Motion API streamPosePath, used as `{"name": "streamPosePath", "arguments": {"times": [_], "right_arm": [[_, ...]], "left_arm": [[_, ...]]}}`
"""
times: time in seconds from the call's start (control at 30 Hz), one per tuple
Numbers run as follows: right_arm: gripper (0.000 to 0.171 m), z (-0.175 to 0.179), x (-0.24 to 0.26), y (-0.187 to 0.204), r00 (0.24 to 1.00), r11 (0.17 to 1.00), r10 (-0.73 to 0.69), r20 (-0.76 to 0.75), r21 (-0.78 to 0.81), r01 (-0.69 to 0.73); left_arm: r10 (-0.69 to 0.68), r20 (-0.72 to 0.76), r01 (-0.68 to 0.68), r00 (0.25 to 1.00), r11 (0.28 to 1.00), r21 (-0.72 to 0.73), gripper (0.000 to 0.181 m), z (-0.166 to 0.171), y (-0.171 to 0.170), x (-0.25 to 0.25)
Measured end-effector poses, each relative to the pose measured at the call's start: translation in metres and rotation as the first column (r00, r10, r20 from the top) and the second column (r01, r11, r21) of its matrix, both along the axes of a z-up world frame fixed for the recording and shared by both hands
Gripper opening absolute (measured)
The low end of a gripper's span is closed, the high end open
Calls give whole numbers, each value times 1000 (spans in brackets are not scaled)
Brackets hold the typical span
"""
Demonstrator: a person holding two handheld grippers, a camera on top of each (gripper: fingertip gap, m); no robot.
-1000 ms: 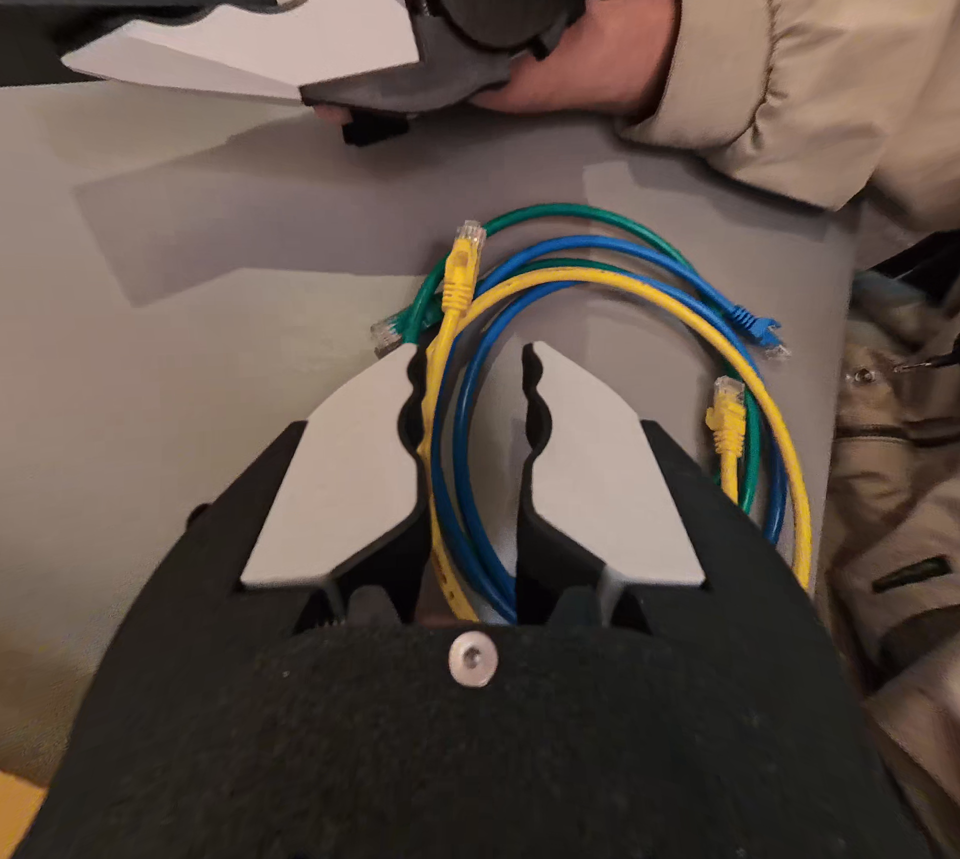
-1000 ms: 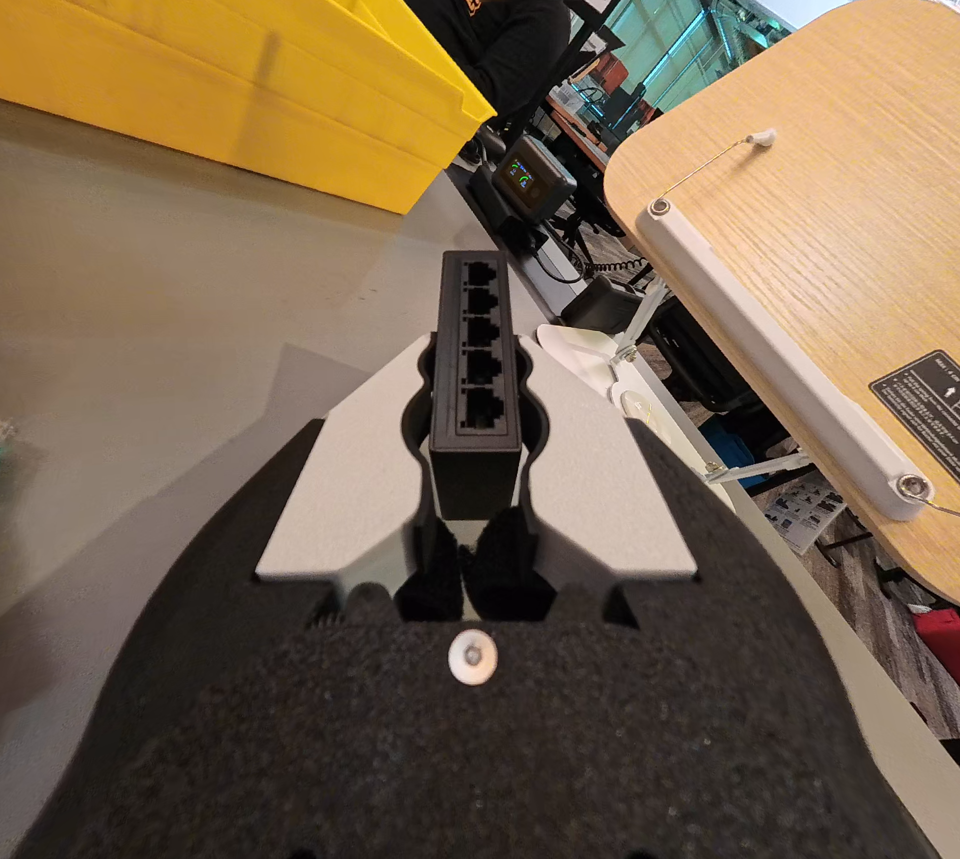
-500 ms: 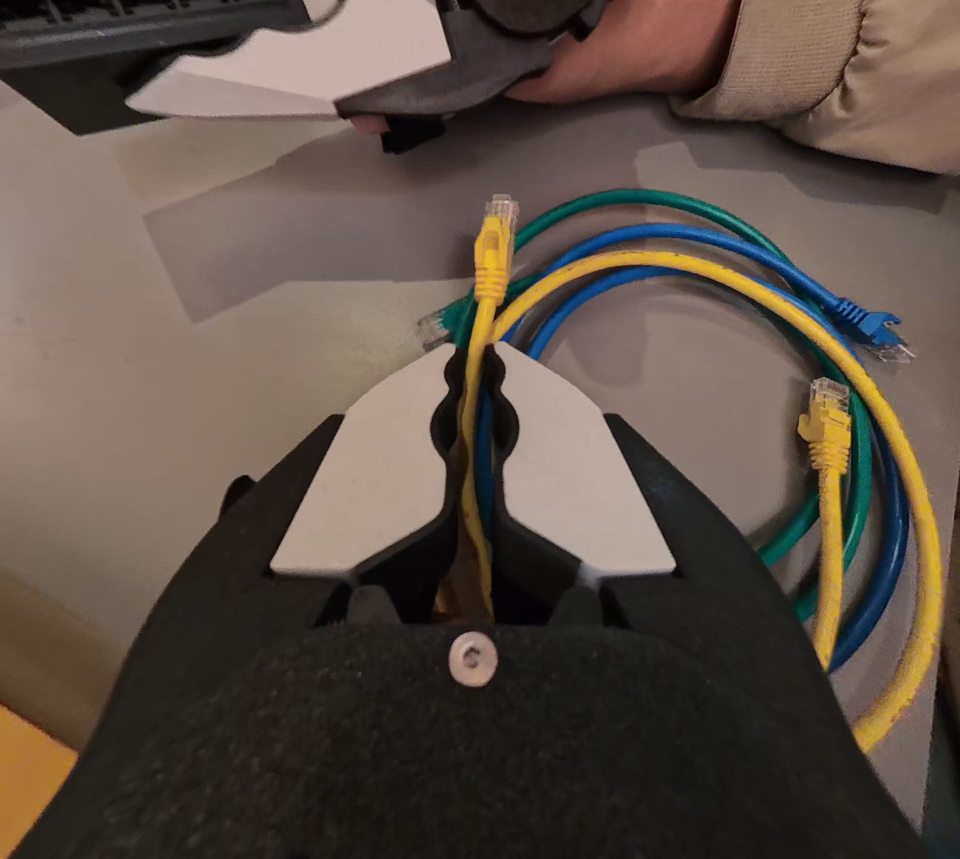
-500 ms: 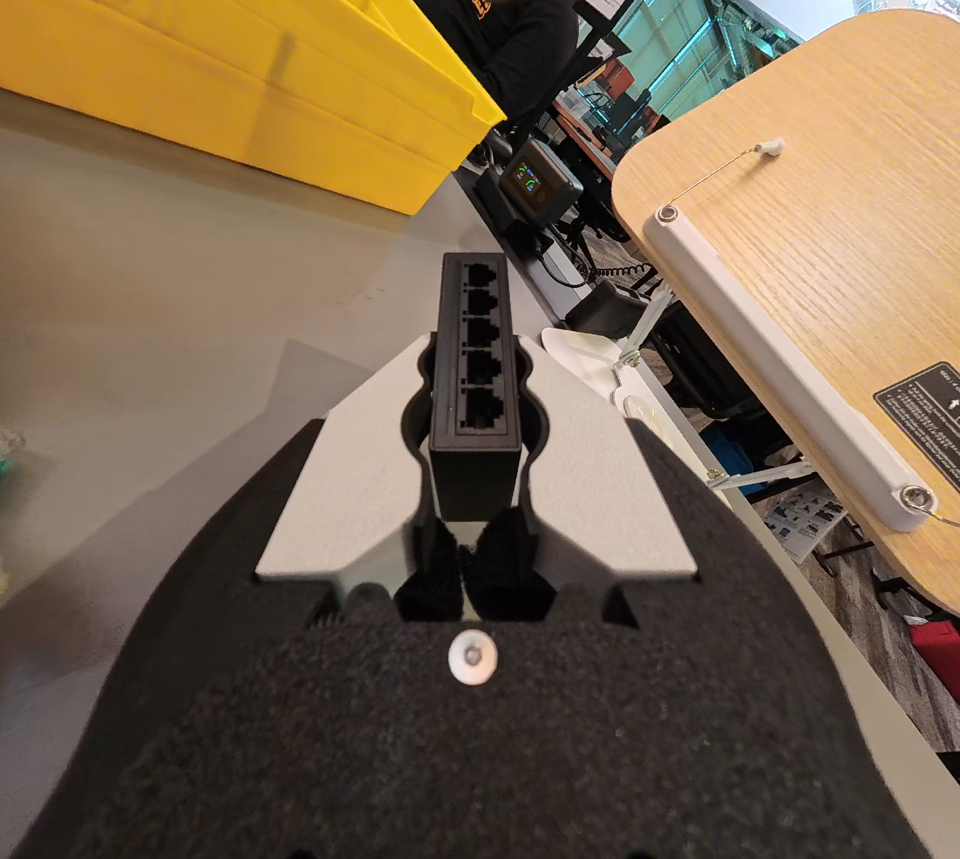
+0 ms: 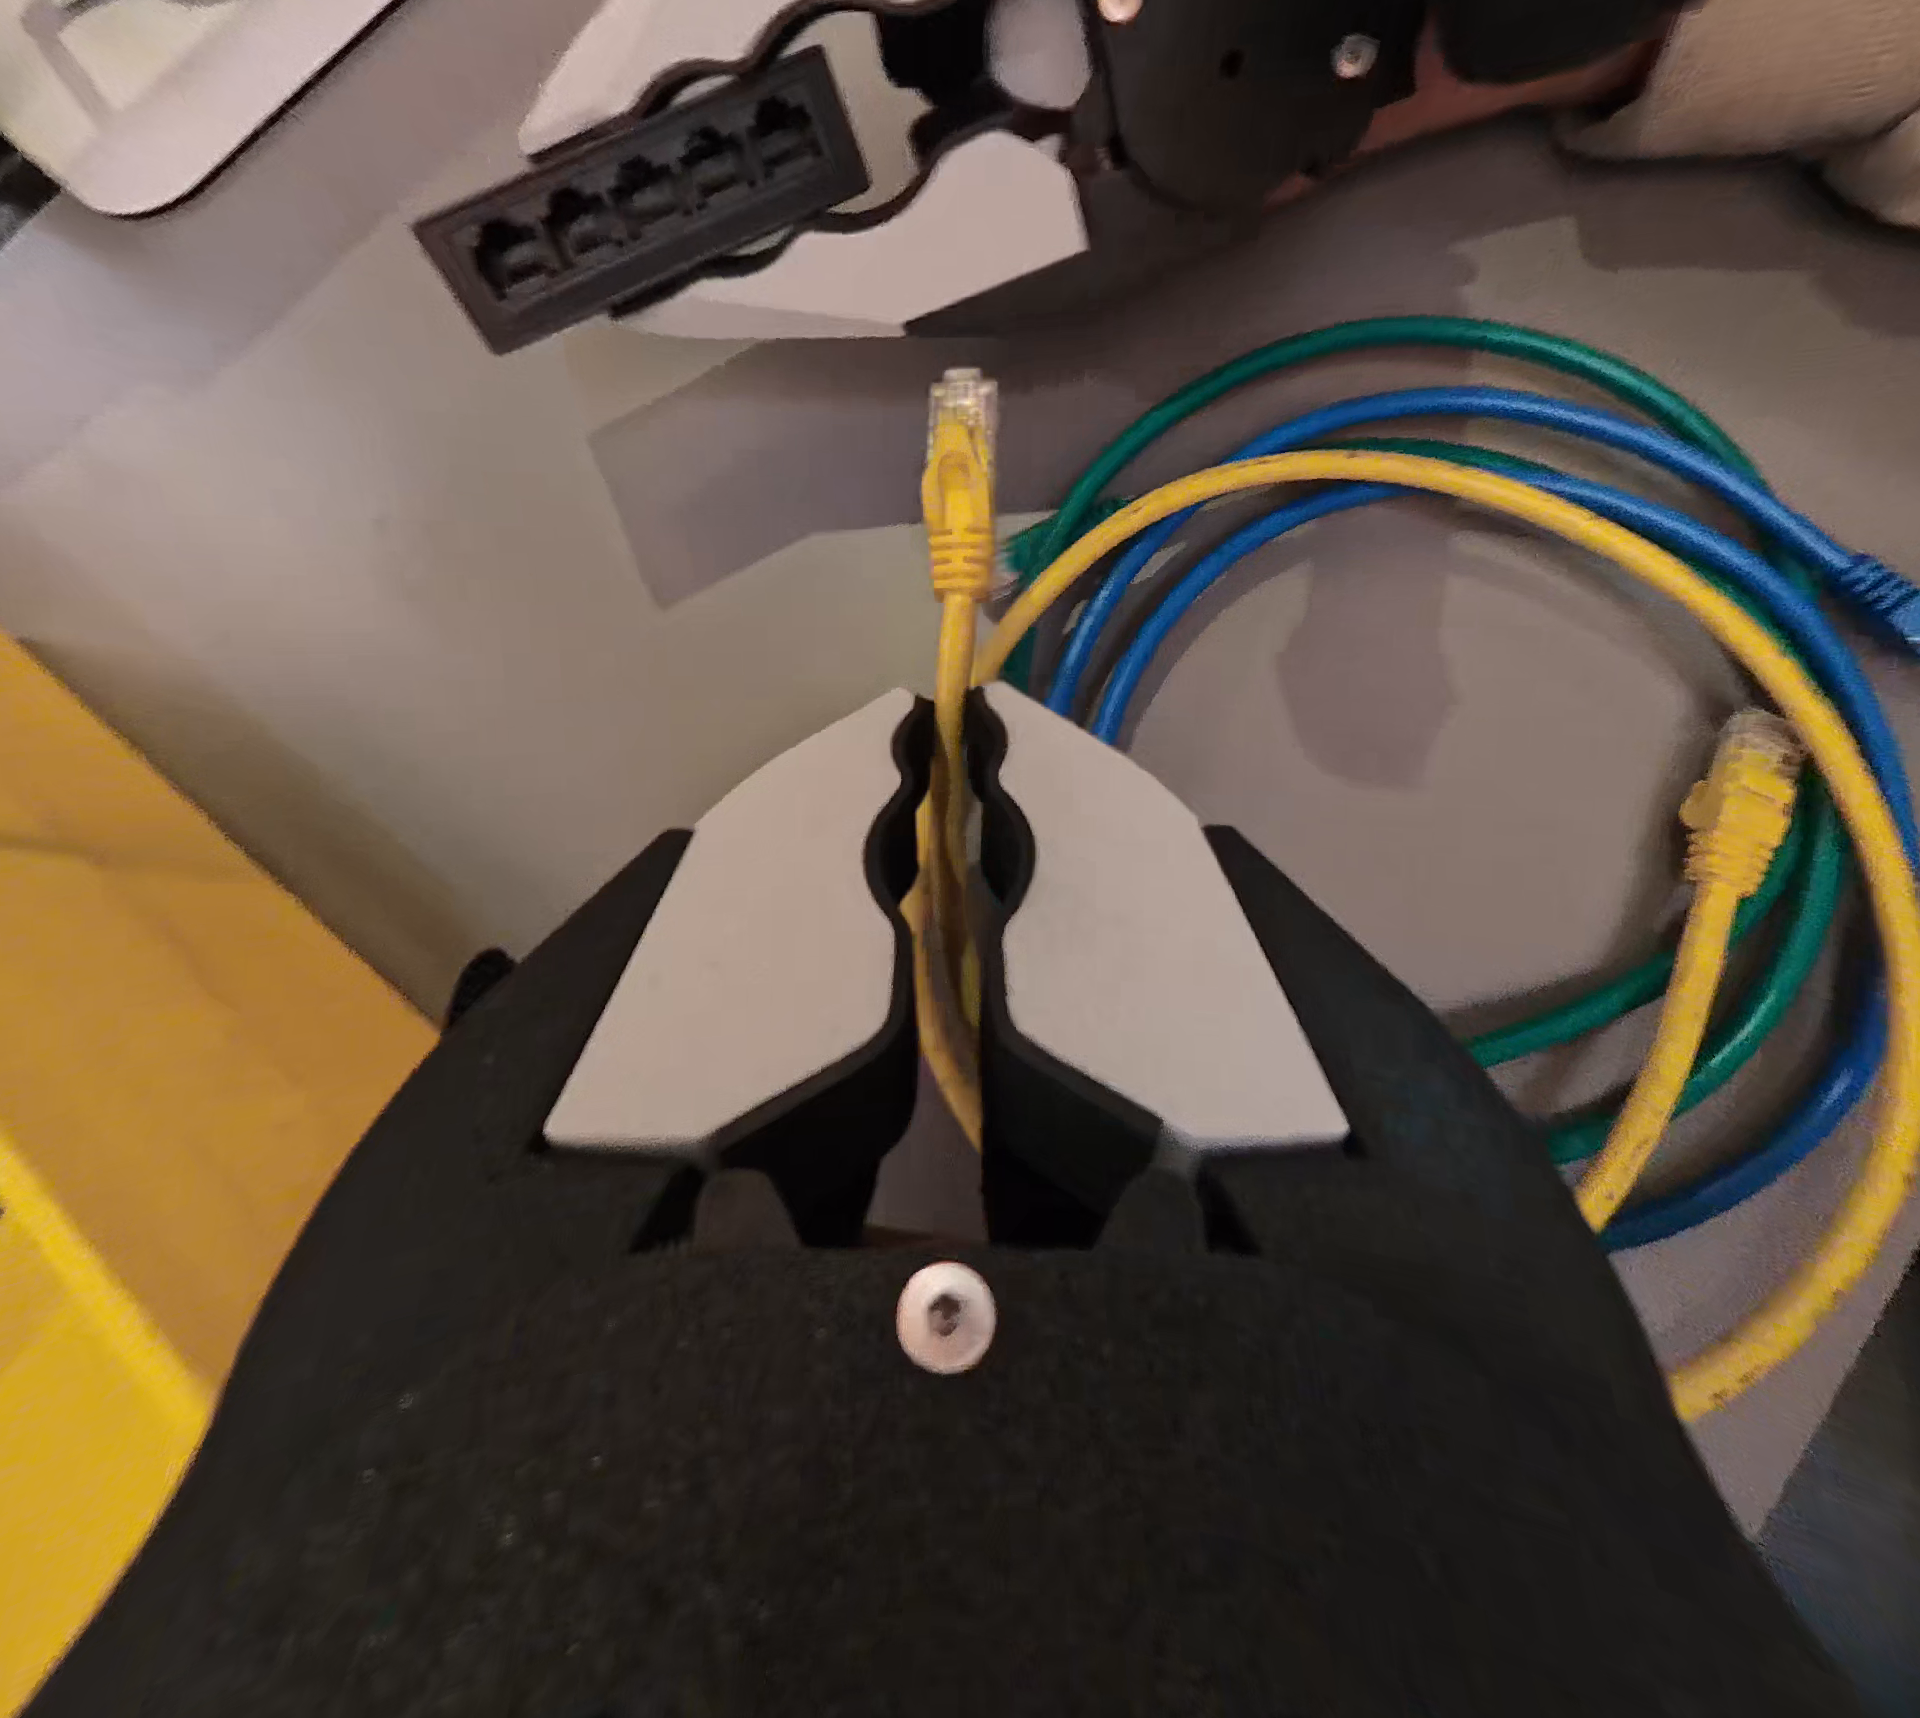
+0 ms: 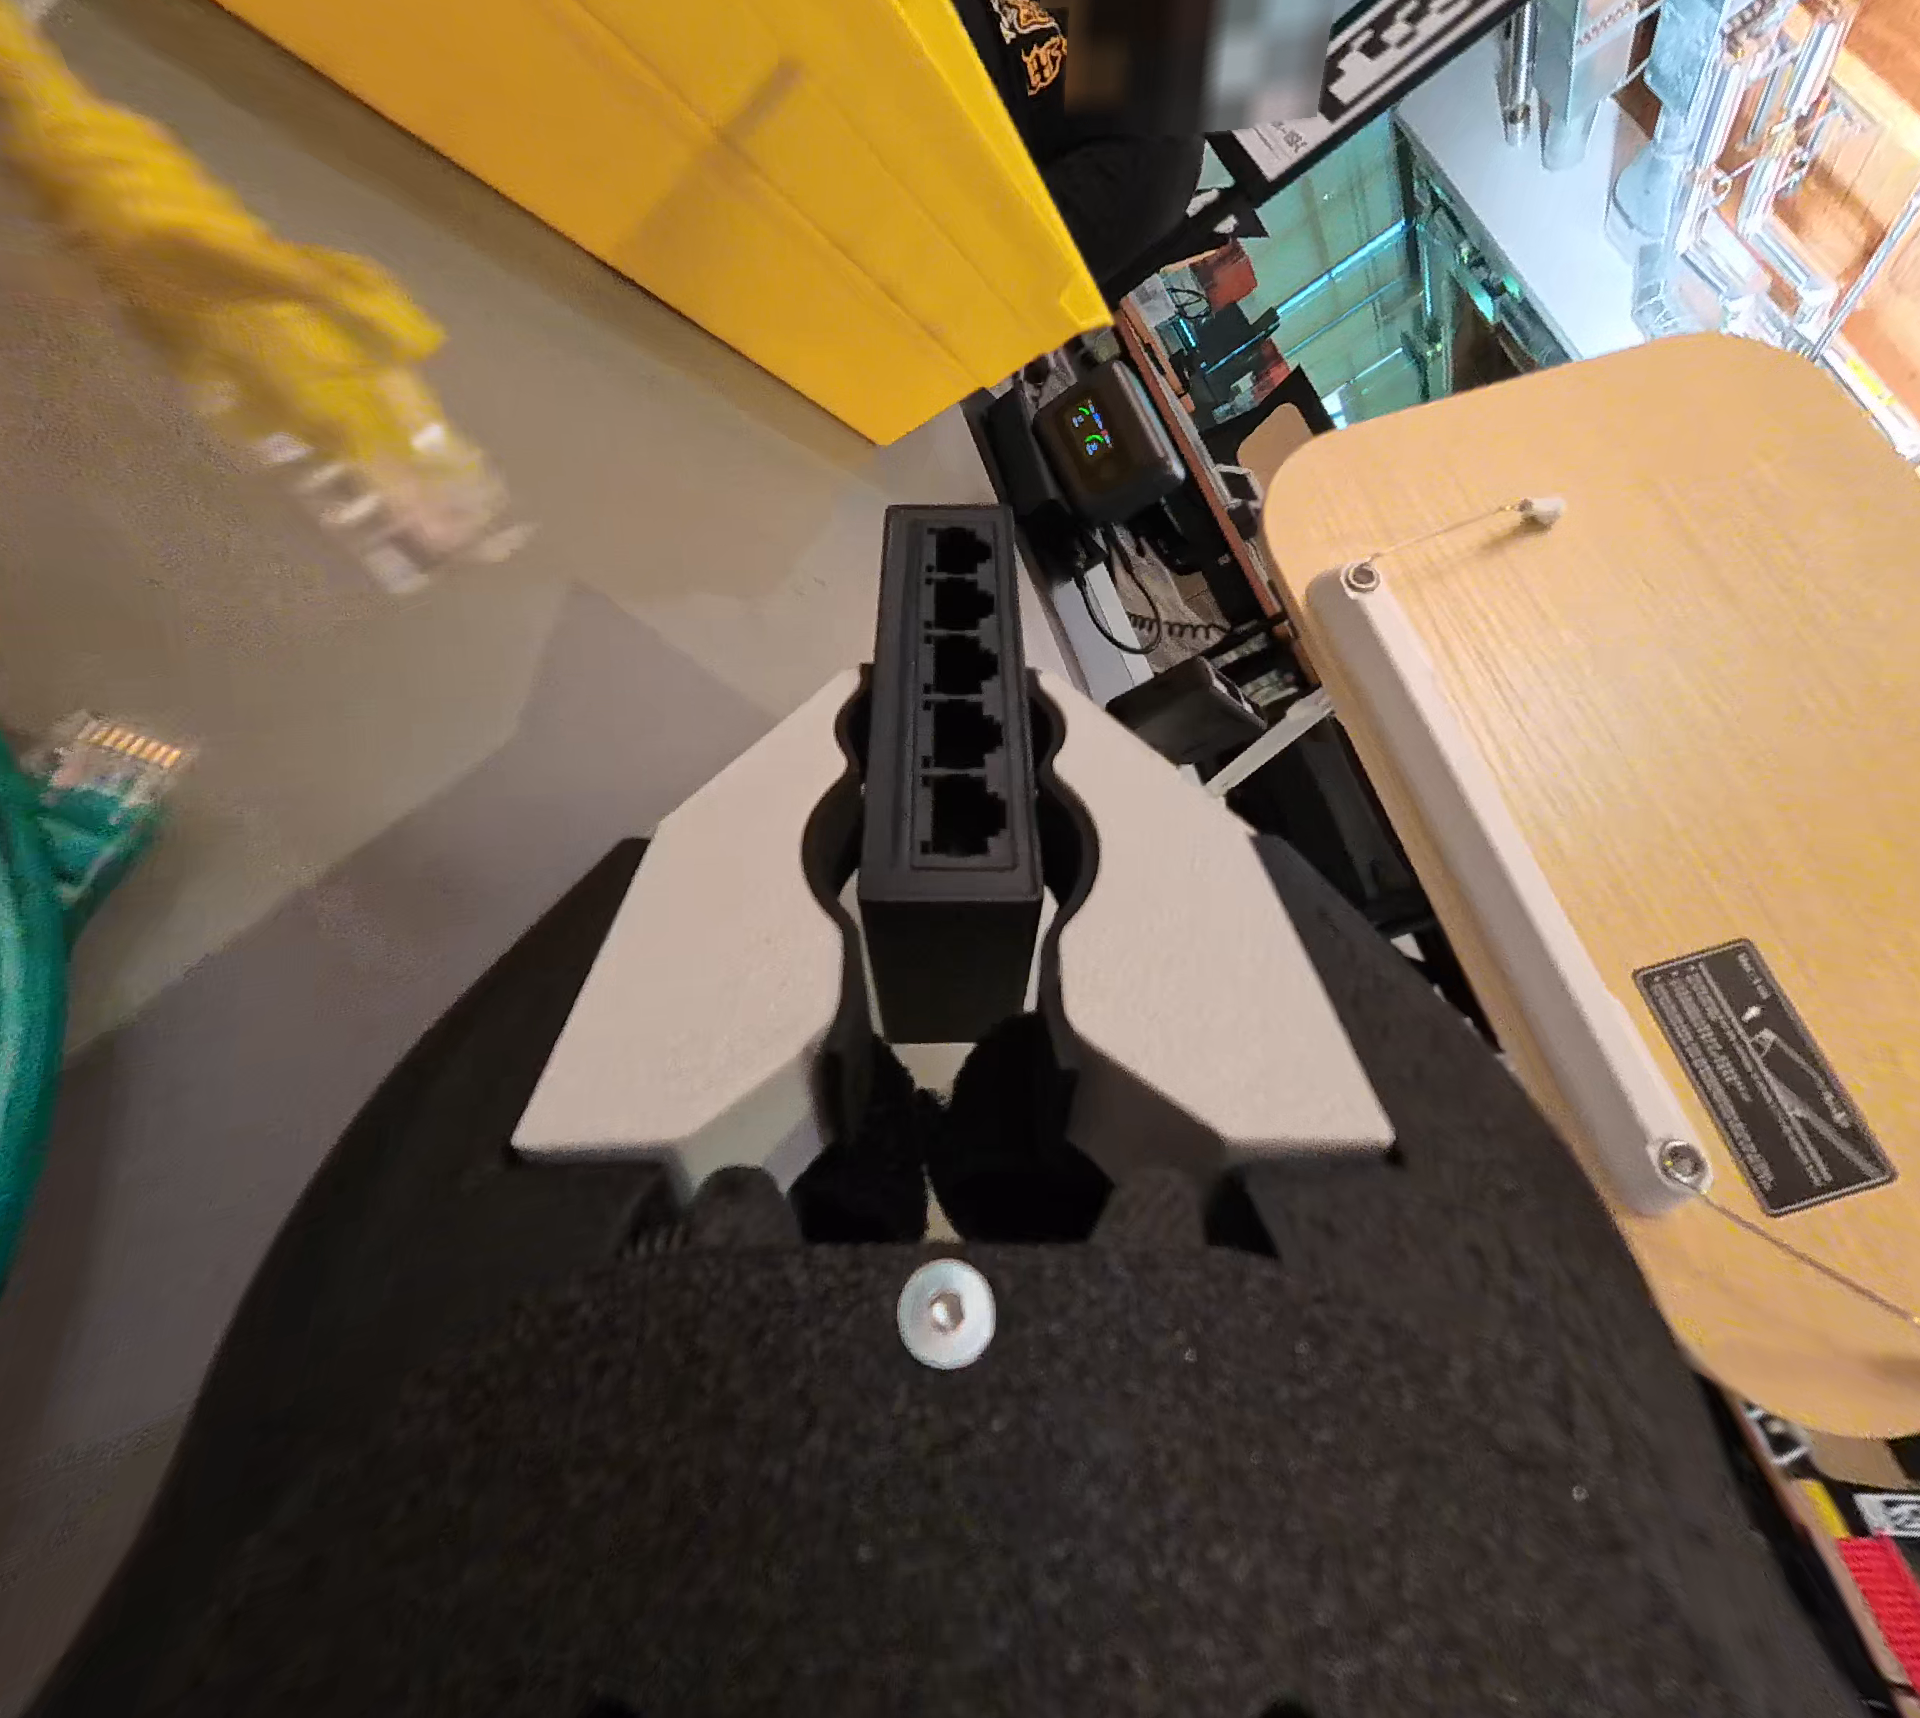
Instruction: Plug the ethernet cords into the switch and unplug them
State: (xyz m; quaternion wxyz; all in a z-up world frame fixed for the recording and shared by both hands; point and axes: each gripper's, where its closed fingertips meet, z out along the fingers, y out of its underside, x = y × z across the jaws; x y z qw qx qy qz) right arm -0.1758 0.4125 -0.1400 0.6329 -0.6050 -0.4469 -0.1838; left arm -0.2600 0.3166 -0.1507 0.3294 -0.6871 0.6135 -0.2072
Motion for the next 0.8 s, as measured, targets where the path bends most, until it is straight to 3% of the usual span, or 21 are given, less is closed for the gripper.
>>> {"name": "streamPosePath", "arguments": {"times": [0.27,0.47,0.8], "right_arm": [[27,5,-17,-10,983,996,-27,181,93,10],[26,6,-39,-20,906,981,-95,413,193,15],[27,-6,-42,-19,892,990,-84,445,136,26]], "left_arm": [[255,-74,-255,964,967,12,5,13,29,-16],[301,-138,-308,944,951,-32,5,-7,31,-21],[303,-138,-312,943,949,-45,5,-7,31,-19]]}}
